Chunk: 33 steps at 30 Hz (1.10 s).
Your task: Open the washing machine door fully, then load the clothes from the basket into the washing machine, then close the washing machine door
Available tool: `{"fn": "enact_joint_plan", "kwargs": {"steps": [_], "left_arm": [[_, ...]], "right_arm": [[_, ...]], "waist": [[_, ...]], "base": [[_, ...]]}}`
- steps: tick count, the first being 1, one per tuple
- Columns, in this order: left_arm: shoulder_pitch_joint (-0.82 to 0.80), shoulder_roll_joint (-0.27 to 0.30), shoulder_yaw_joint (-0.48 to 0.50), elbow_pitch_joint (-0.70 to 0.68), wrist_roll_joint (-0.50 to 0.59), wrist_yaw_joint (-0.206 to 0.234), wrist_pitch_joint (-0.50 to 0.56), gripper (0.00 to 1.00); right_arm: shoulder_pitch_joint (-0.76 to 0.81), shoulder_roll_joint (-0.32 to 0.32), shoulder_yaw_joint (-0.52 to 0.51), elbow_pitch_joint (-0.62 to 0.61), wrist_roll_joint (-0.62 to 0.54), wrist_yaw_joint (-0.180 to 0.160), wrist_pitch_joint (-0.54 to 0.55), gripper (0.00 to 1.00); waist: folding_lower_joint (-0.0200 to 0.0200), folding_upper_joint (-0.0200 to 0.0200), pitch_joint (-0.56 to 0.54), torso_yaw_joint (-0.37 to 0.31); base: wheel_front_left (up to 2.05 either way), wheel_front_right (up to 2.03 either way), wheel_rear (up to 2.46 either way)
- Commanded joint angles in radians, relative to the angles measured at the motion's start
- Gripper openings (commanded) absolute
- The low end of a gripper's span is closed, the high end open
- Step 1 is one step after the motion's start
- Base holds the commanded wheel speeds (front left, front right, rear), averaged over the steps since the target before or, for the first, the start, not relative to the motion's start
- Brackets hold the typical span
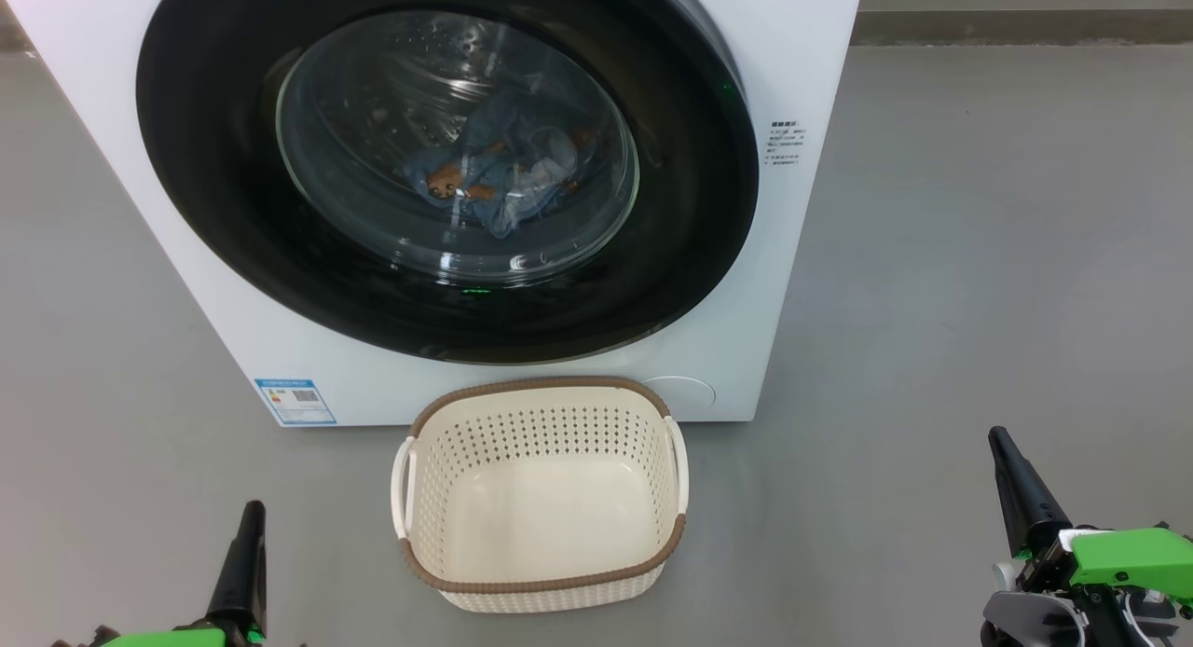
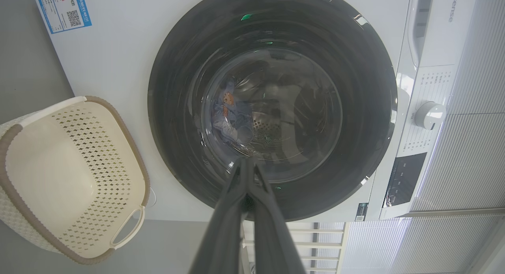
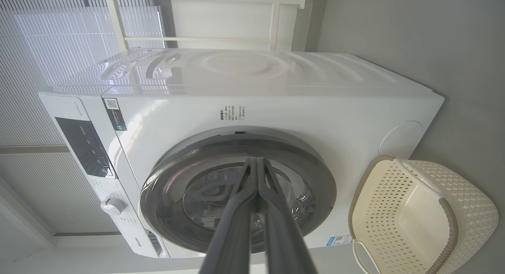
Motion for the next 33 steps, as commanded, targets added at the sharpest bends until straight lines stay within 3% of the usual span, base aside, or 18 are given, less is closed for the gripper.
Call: {"fn": "enact_joint_plan", "kwargs": {"steps": [1,33], "left_arm": [[-0.043,0.009,0.032,-0.032,-0.008,0.001,0.006,0.0],[-0.043,0.009,0.032,-0.032,-0.008,0.001,0.006,0.0]], "right_arm": [[-0.044,-0.008,0.018,-0.03,-0.003,0.002,0.005,0.0],[-0.044,-0.008,0.018,-0.03,-0.003,0.002,0.005,0.0]], "waist": [[0.0,-0.0001,0.0,0.0],[0.0,-0.0001,0.0,0.0]], "base": [[0.0,0.0,0.0],[0.0,0.0,0.0]]}}
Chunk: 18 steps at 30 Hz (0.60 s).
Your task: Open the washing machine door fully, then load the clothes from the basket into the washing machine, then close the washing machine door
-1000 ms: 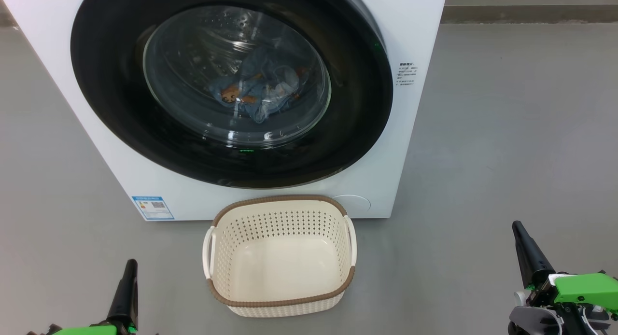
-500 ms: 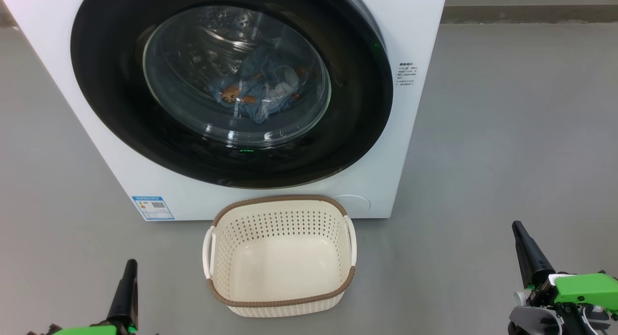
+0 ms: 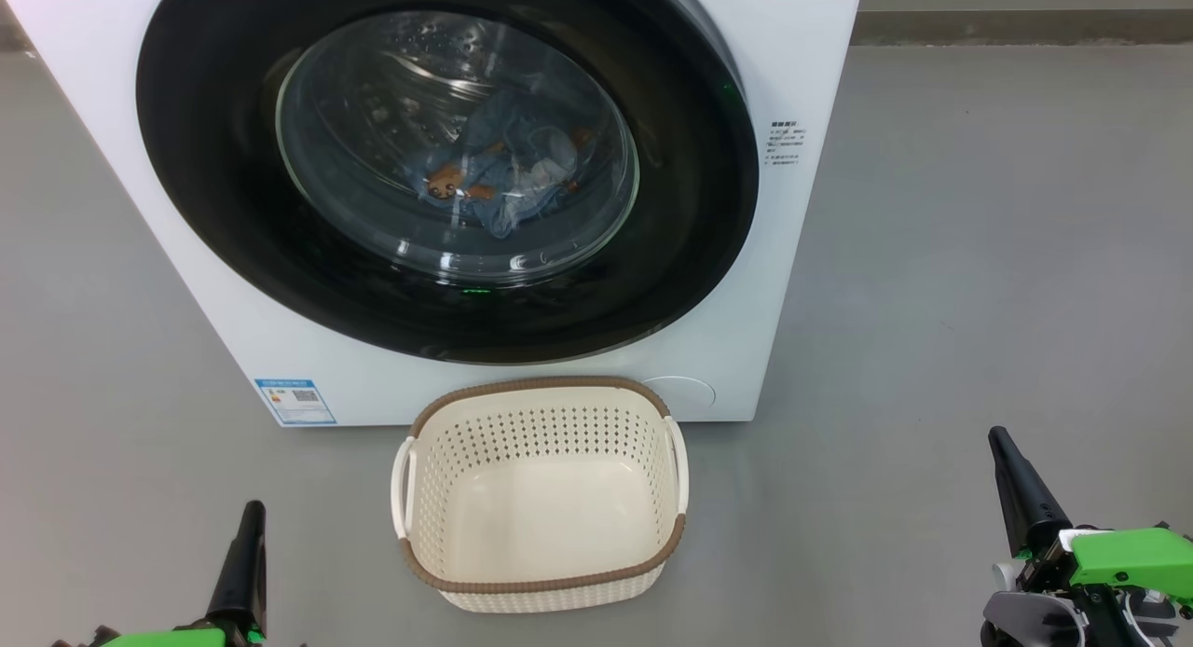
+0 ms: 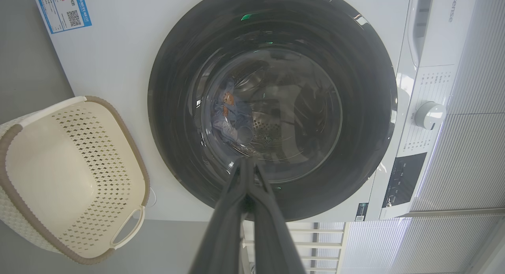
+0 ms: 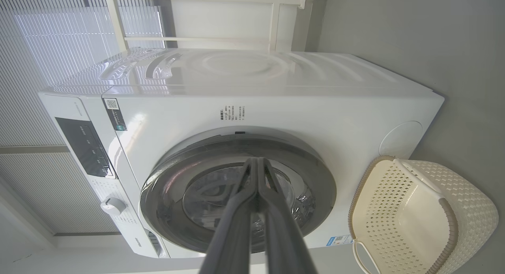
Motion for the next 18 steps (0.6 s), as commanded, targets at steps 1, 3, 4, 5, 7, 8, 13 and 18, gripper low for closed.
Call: {"fn": "enact_joint_plan", "kwargs": {"steps": [1,3,4,5,7,8,13,18], "left_arm": [[-0.043,0.009,0.032,-0.032,-0.008,0.001,0.006,0.0],[-0.043,0.009,0.032,-0.032,-0.008,0.001,0.006,0.0],[-0.043,0.009,0.032,-0.032,-0.008,0.001,0.006,0.0],[-0.043,0.009,0.032,-0.032,-0.008,0.001,0.006,0.0],[-0.043,0.009,0.032,-0.032,-0.008,0.001,0.006,0.0],[-0.043,0.009,0.032,-0.032,-0.008,0.001,0.006,0.0],[-0.043,0.009,0.032,-0.032,-0.008,0.001,0.006,0.0],[-0.043,0.009,0.032,-0.032,-0.008,0.001,0.006,0.0]], "right_arm": [[-0.044,-0.008,0.018,-0.03,-0.003,0.002,0.005,0.0],[-0.044,-0.008,0.018,-0.03,-0.003,0.002,0.005,0.0],[-0.044,-0.008,0.018,-0.03,-0.003,0.002,0.005,0.0],[-0.044,-0.008,0.018,-0.03,-0.003,0.002,0.005,0.0],[-0.044,-0.008,0.018,-0.03,-0.003,0.002,0.005,0.0],[-0.044,-0.008,0.018,-0.03,-0.003,0.002,0.005,0.0],[-0.044,-0.008,0.018,-0.03,-0.003,0.002,0.005,0.0],[-0.044,-0.008,0.018,-0.03,-0.003,0.002,0.005,0.0]], "waist": [[0.0,0.0,0.0,0.0],[0.0,0.0,0.0,0.0],[0.0,0.0,0.0,0.0],[0.0,0.0,0.0,0.0],[0.0,0.0,0.0,0.0],[0.0,0.0,0.0,0.0],[0.0,0.0,0.0,0.0],[0.0,0.0,0.0,0.0]], "base": [[0.0,0.0,0.0],[0.0,0.0,0.0],[0.0,0.0,0.0],[0.0,0.0,0.0],[0.0,0.0,0.0],[0.0,0.0,0.0],[0.0,0.0,0.0],[0.0,0.0,0.0]]}}
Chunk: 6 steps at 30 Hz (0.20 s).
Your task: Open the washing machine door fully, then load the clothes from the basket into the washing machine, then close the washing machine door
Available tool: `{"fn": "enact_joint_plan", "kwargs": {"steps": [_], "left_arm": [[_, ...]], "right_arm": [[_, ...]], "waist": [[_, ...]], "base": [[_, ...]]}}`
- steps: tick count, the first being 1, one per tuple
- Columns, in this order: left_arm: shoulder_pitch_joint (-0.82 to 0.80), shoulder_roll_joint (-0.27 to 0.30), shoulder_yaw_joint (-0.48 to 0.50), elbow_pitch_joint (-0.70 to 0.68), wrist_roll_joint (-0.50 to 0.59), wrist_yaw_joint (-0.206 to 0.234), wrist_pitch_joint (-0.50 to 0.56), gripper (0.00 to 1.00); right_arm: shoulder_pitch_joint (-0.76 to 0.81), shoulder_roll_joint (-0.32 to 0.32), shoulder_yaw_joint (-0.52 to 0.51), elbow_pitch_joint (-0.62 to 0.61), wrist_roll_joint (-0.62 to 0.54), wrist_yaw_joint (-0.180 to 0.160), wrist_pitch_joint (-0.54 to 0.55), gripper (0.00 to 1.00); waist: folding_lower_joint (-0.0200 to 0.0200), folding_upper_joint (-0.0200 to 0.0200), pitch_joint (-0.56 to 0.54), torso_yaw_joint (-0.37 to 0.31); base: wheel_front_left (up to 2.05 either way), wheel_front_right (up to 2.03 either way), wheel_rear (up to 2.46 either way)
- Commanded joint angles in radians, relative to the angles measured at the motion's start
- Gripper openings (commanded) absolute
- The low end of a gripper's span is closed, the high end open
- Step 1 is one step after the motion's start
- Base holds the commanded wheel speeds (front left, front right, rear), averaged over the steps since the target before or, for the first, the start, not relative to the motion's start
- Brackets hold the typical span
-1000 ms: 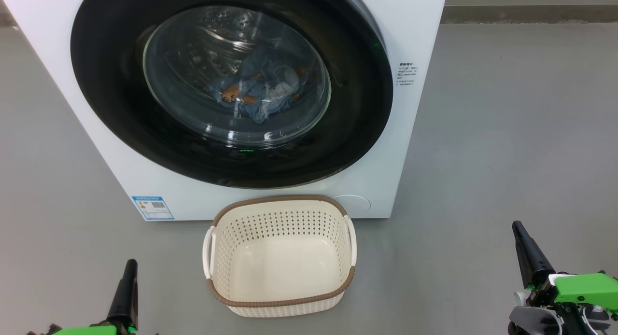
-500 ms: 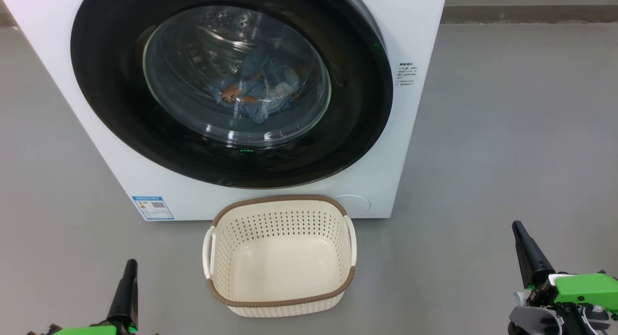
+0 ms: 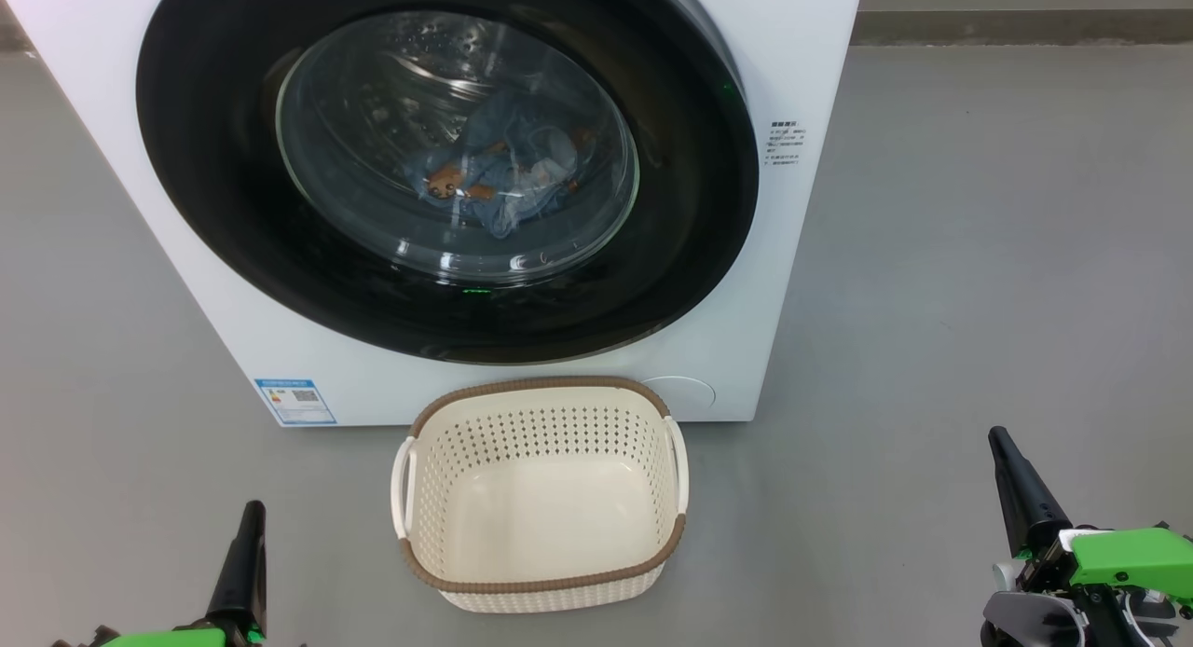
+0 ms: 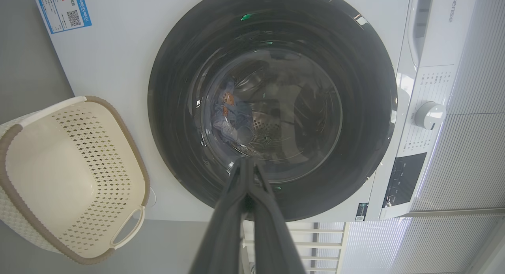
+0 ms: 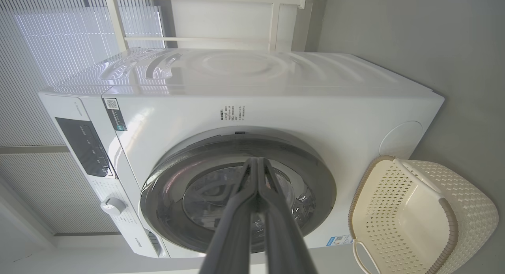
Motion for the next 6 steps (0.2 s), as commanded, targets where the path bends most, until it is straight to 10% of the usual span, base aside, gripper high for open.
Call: {"fn": "enact_joint_plan", "kwargs": {"steps": [1,6], "left_arm": [[-0.042,0.009,0.032,-0.032,-0.008,0.001,0.006,0.0],[-0.042,0.009,0.032,-0.032,-0.008,0.001,0.006,0.0]], "right_arm": [[-0.044,-0.008,0.018,-0.03,-0.003,0.002,0.005,0.0],[-0.044,-0.008,0.018,-0.03,-0.003,0.002,0.005,0.0]], "waist": [[0.0,0.0,0.0,0.0],[0.0,0.0,0.0,0.0]], "base": [[0.0,0.0,0.0],[0.0,0.0,0.0]]}}
